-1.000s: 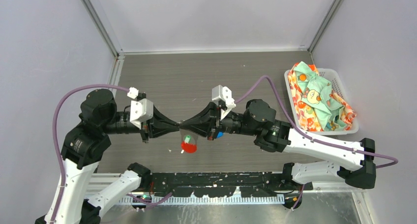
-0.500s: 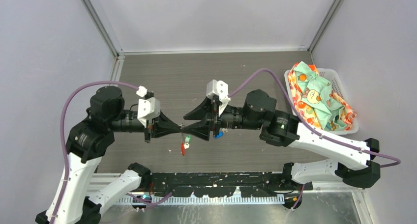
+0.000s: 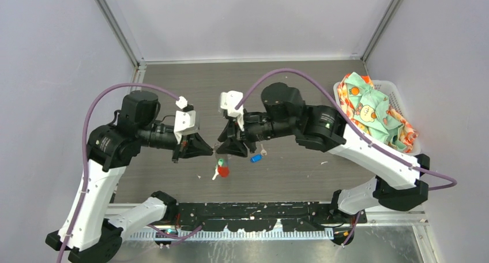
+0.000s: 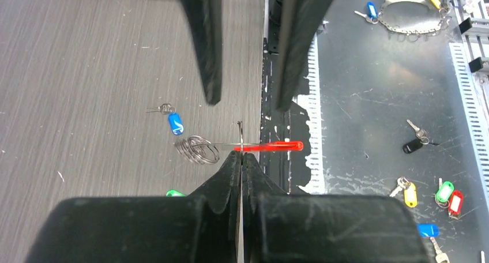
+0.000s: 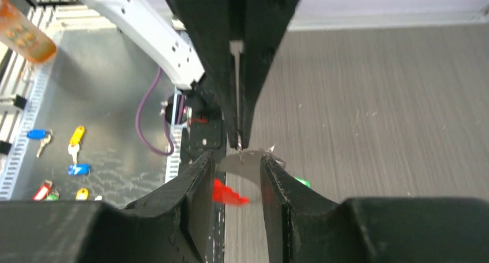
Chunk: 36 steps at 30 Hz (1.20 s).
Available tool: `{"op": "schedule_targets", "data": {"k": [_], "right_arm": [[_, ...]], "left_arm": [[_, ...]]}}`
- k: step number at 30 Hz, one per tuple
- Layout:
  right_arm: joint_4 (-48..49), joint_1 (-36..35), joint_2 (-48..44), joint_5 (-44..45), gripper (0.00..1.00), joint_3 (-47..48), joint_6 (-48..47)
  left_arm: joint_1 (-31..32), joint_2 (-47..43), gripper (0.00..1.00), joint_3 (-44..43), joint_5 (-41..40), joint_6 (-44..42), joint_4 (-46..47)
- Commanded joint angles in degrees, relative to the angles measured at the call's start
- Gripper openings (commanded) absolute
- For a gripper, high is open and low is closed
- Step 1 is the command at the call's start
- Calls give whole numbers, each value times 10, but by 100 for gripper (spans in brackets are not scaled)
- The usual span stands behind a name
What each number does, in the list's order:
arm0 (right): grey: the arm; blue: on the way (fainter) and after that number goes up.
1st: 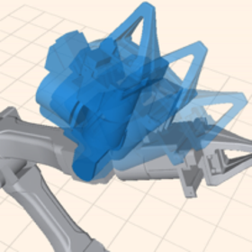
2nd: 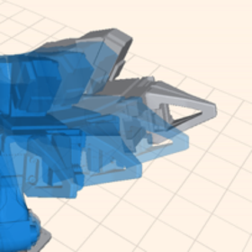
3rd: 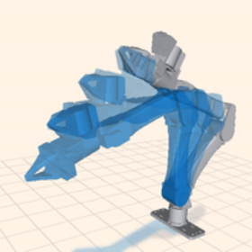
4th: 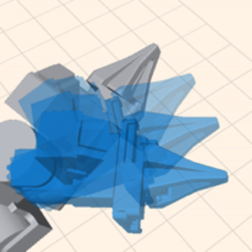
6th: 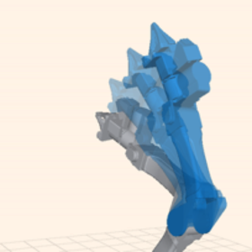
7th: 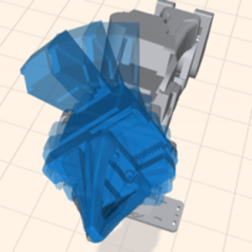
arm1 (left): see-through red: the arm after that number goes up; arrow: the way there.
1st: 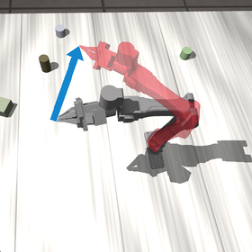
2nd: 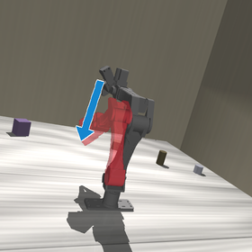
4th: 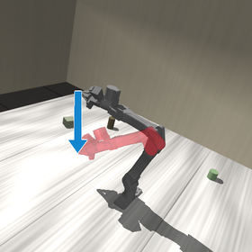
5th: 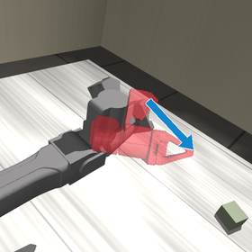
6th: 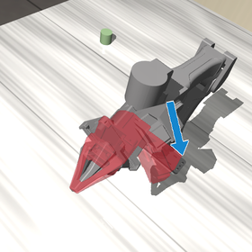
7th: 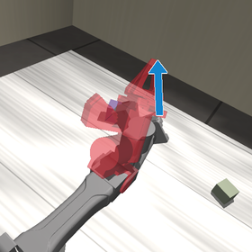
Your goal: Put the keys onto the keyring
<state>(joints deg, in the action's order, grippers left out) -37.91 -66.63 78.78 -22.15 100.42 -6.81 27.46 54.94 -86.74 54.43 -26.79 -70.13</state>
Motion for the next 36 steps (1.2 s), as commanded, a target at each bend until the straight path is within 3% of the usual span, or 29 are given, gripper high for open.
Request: {"op": "schedule_targets", "data": {"k": [1,27,29,32,36], "right_arm": [[-50,1,12,-22,40,26,-34],[21,3,45,-28,32,13,-17],[29,2,44,-20,26,7,-18],[36,2,39,-13,4,1,-21],[13,2,36,-3,1,2,-29]], "left_arm": [[9,-5,0,-23,8,-42,-32],[27,-2,0,-28,-9,-56,-41],[27,-5,0,-28,-10,-56,-41],[28,-6,0,-30,-12,-56,-41],[28,-9,0,-31,-13,-52,-35]]}}
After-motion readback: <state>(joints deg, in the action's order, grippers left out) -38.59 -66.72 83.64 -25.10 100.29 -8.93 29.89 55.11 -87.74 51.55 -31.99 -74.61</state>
